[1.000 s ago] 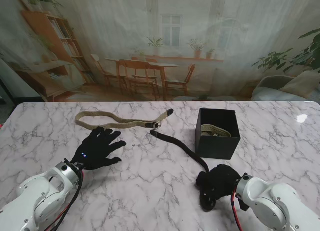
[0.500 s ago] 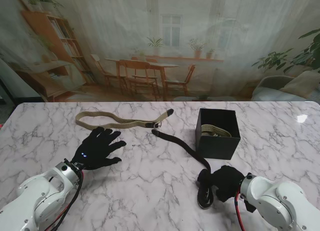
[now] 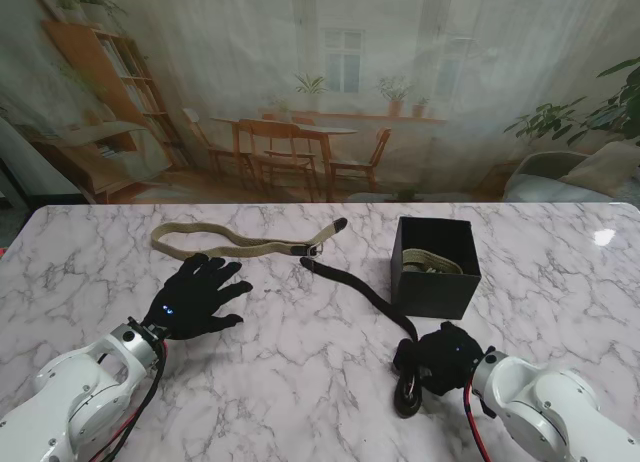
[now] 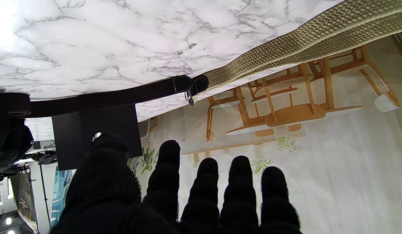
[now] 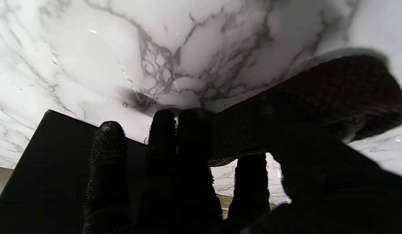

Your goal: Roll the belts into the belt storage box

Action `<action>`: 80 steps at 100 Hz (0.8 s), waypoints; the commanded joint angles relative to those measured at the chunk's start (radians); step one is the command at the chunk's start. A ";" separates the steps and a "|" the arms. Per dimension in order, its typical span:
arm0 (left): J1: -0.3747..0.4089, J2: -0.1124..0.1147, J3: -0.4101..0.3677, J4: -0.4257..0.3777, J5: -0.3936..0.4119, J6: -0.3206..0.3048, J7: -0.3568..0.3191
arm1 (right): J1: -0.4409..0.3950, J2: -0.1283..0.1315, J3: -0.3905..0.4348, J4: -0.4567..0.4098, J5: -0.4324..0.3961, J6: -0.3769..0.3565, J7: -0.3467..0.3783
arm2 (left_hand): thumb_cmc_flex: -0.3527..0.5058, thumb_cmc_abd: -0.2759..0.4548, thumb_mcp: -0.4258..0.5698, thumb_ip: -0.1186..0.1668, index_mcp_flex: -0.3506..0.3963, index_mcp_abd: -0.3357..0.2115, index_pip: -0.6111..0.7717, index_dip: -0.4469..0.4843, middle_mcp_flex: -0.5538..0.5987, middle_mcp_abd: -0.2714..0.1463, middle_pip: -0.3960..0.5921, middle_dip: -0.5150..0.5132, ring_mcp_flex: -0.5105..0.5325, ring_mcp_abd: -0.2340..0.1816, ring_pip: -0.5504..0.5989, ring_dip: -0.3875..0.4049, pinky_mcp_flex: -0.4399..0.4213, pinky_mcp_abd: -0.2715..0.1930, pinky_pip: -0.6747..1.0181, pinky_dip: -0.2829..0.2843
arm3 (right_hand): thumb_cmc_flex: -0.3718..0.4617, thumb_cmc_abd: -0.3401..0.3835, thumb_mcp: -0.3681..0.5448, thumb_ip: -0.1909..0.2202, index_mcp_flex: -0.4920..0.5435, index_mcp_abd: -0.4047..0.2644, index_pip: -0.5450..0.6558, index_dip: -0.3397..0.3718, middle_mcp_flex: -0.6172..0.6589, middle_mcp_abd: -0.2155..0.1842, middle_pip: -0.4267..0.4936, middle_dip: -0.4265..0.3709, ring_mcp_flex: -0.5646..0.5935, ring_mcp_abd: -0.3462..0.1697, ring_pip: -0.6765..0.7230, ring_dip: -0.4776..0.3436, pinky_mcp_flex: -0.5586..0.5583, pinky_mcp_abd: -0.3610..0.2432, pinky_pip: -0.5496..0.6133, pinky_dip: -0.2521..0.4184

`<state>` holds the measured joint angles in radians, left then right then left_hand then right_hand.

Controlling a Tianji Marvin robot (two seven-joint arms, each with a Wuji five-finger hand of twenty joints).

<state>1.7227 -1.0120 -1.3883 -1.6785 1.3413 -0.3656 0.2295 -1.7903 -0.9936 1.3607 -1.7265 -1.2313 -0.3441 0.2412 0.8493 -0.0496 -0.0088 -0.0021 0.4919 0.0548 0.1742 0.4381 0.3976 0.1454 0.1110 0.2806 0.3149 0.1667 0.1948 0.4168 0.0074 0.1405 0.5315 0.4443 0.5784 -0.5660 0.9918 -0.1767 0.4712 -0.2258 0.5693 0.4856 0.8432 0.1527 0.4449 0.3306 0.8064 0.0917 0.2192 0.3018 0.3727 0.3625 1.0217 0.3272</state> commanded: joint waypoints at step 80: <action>0.002 -0.001 0.001 0.002 0.002 -0.001 -0.004 | 0.005 -0.017 -0.047 0.094 0.049 0.050 -0.169 | 0.023 0.056 -0.020 -0.016 0.010 0.022 0.006 0.010 -0.029 0.019 -0.004 0.010 -0.010 0.010 -0.013 0.003 -0.019 0.028 -0.026 0.000 | 0.028 -0.037 -0.030 -0.065 0.256 0.037 0.594 -0.147 0.104 -0.083 0.089 0.034 0.247 -0.036 0.241 0.155 0.204 -0.036 0.180 0.084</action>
<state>1.7232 -1.0120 -1.3890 -1.6778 1.3419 -0.3659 0.2350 -1.7793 -1.0087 1.3202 -1.6543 -1.1771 -0.2914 0.0691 0.8493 -0.0495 -0.0088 -0.0021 0.4919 0.0549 0.1743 0.4381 0.3976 0.1454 0.1110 0.2806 0.3148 0.1667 0.1948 0.4168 0.0062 0.1405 0.5315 0.4443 0.4751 -0.6873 0.8962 -0.2553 0.7254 -0.0839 1.0510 0.3222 0.8811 0.1106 0.4763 0.3262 0.9474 0.1044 0.3471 0.3960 0.5496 0.3458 1.1580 0.3716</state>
